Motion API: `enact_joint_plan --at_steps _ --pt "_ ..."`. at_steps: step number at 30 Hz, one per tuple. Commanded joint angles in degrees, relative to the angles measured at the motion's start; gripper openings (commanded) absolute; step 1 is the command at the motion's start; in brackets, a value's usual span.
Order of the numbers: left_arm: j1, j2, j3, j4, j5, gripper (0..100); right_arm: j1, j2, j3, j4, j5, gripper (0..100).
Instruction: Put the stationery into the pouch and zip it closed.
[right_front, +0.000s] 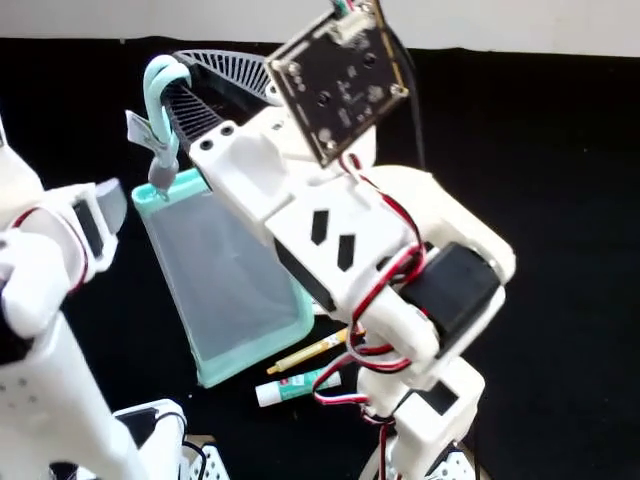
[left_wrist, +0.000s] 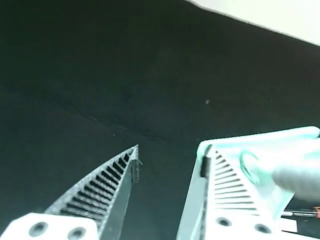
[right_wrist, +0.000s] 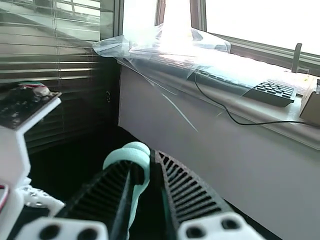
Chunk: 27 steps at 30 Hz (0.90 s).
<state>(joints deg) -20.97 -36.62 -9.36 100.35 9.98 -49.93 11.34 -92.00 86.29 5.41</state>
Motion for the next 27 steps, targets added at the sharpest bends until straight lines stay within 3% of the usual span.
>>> enact_joint_plan --at_steps 1,20,27 --pt "-0.5 3.6 -1.9 0.5 2.7 25 -0.1 -3.1 -1.2 0.5 0.3 0.8" --pt "0.0 2.9 -1.4 1.0 4.7 27 3.0 -4.2 -0.8 0.5 0.3 0.8" --pt "7.8 -1.2 0.0 1.0 4.6 27 3.0 -4.2 -0.7 0.5 0.3 0.8"
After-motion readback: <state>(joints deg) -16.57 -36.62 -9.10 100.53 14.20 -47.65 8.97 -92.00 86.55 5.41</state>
